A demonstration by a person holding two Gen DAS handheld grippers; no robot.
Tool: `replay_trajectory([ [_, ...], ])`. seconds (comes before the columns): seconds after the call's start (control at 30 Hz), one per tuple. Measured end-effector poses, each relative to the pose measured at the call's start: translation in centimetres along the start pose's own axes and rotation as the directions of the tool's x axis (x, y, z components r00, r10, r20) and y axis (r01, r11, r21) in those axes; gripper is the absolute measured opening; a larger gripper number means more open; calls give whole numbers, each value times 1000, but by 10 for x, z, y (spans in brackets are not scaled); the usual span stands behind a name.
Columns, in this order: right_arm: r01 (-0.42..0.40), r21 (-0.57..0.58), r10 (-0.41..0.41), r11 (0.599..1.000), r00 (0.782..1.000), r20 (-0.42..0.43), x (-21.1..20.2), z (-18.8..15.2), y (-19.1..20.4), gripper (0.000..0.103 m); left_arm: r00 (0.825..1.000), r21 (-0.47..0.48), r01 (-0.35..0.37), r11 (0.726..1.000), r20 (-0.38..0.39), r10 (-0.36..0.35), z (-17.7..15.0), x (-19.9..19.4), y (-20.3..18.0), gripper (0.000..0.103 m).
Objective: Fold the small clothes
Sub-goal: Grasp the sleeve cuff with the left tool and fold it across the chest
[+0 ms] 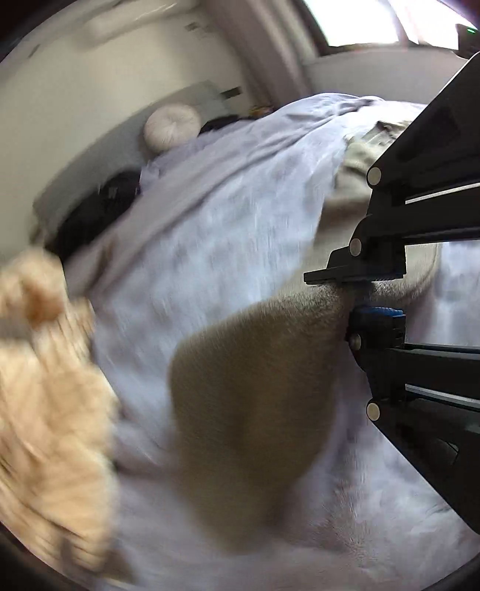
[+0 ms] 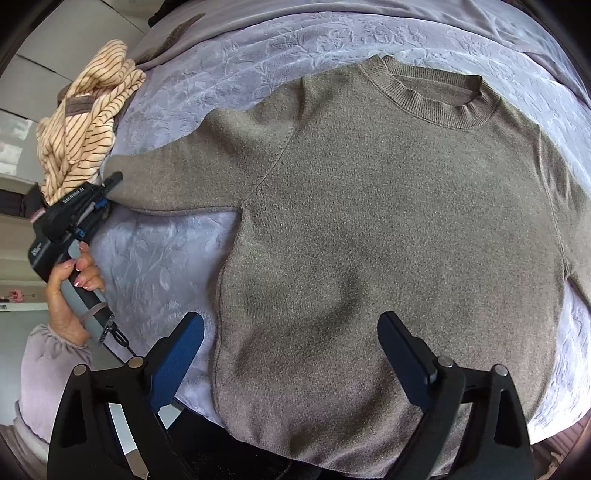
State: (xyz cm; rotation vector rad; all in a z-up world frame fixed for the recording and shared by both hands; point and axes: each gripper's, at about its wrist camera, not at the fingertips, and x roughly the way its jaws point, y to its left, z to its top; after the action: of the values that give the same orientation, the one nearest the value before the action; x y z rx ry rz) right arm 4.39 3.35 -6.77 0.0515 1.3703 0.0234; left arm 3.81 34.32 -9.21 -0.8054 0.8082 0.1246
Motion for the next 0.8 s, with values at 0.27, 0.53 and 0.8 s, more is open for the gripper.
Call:
replay_trajectory([
  [0.27,-45,65,41,997,997,57,-24,2,-55,96,990,339,134,931,-14,-137,-36,-5,-163,11],
  [0.53,-34,230,8,973,994,113,-48,-17,-154,96,960,557,220,801,-270,-76,-159,90,-283,11],
  [0.8,-12,347,-21,938,996,90,-44,-35,-219,96,937,679,111,726,-315,151,-230,119,-290,74],
])
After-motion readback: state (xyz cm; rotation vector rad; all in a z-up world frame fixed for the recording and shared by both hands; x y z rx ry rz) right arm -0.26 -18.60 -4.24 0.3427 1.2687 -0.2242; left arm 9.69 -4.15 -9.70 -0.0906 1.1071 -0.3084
